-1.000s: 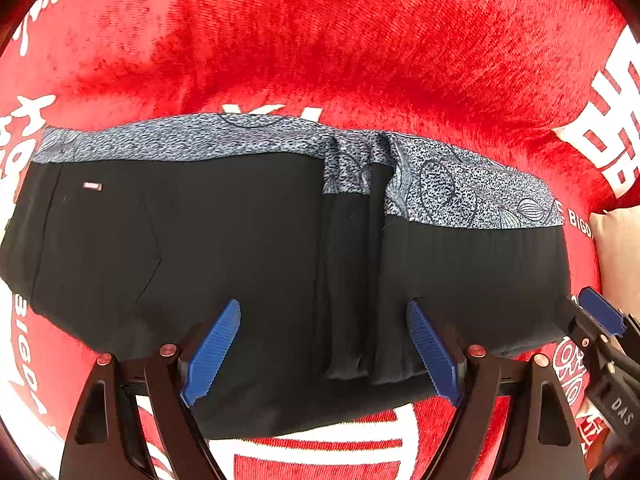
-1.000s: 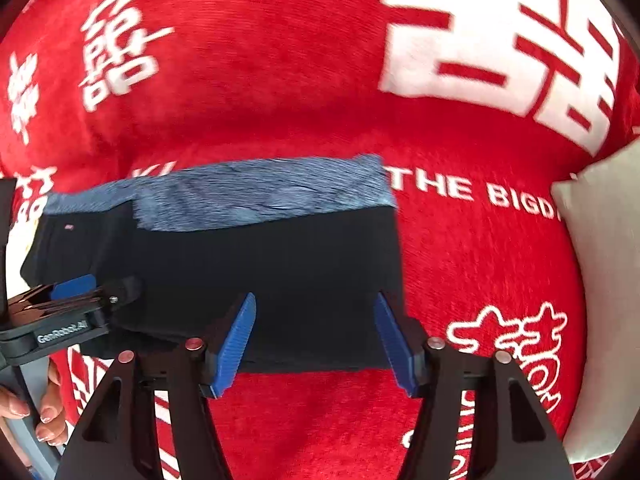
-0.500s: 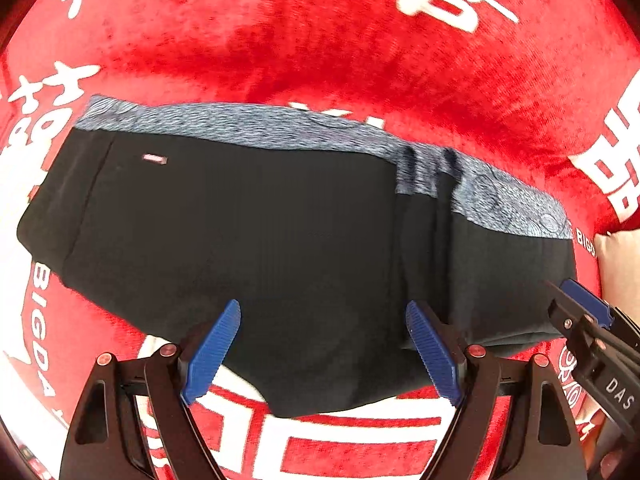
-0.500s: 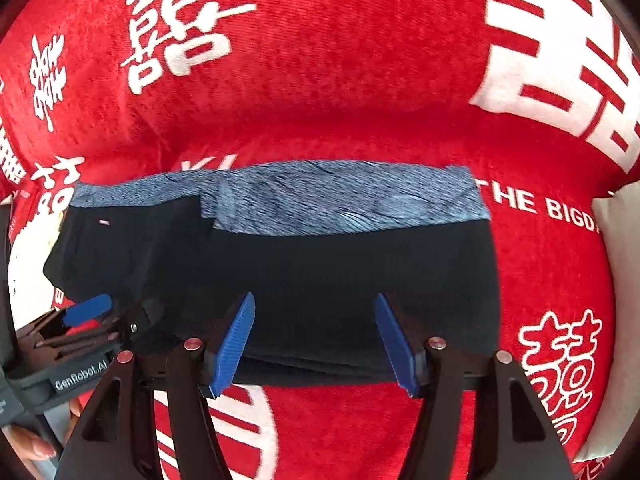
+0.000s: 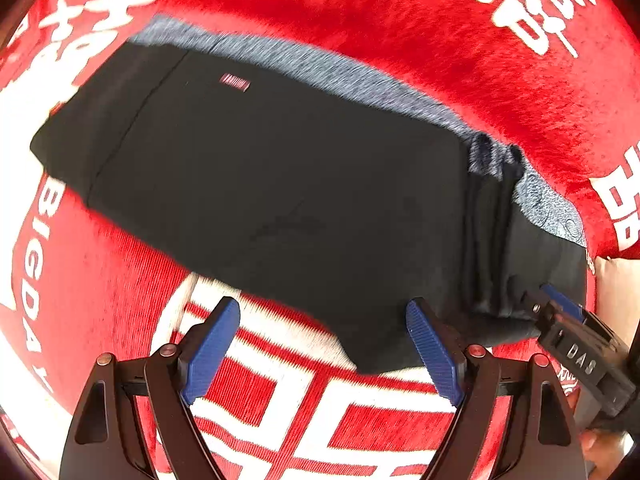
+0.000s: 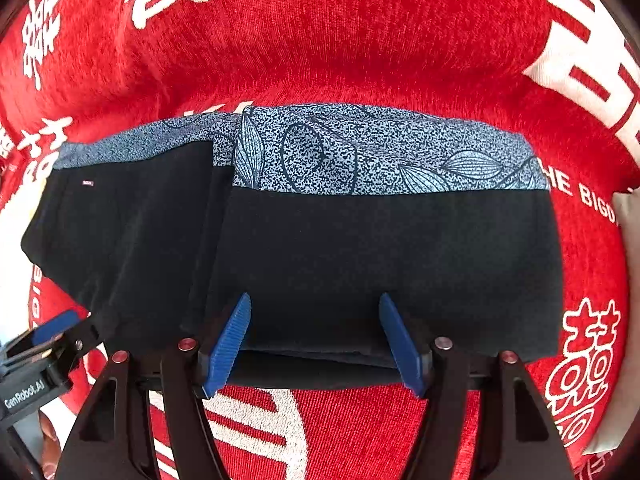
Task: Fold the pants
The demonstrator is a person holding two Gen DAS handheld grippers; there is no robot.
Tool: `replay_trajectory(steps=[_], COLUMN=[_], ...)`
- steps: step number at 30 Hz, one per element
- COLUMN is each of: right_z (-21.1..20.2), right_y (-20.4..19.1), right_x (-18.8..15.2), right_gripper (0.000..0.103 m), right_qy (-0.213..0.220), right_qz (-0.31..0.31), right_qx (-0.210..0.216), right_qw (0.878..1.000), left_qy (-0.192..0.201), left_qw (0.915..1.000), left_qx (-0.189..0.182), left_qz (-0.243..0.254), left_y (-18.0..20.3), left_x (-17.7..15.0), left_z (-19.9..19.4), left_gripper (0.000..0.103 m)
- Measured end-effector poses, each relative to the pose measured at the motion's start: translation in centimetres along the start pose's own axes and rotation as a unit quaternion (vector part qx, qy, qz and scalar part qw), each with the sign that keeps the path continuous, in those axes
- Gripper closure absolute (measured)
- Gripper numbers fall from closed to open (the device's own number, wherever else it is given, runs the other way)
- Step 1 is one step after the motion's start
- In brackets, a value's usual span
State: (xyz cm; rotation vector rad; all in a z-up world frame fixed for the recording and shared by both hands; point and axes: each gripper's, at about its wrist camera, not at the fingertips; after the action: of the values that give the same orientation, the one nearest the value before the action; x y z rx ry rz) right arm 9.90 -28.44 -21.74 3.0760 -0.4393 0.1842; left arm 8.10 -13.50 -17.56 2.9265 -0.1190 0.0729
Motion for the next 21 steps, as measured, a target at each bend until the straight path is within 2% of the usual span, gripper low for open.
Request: replay_trajectory(steps=[7, 12, 21], right_z=[0.3, 0.3, -0.5], right_y=[-0.2, -0.8, -2.1], right_x=[0.3, 0.1, 0.7], right_gripper=[0.032, 0.032, 0.031], right_qy=[-0.014, -0.006, -0.013], right_qz=[0.006, -0.003, -0.017], right_qx=[0.0, -0.022, -0.045], right_qw=[1.0, 1.0, 0.999], left_qy=[-0.001, 0.002, 0.053], left_qw=[0.9996, 0.9993, 0.9955], left_qx=[-0.018, -0.025, -0.038], left_qz=[-0.02, -0.029, -0.07], left_y=[-1.6, -2.3, -7.7], left_x=[-0.4, -0.3, 0.7], left_z=[-0.3, -0.2, -3.4], left_gripper=[0.017, 0.017, 0.017])
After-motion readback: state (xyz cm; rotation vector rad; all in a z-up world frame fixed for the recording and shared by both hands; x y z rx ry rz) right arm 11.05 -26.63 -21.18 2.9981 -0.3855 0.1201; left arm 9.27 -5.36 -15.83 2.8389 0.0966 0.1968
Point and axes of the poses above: each gripper's, at about its wrist camera, not at the fingertips, and z roughly the way its jaws point, y to its right, x to its top, and after that the axes turned 7 degrees about -z, right-handed
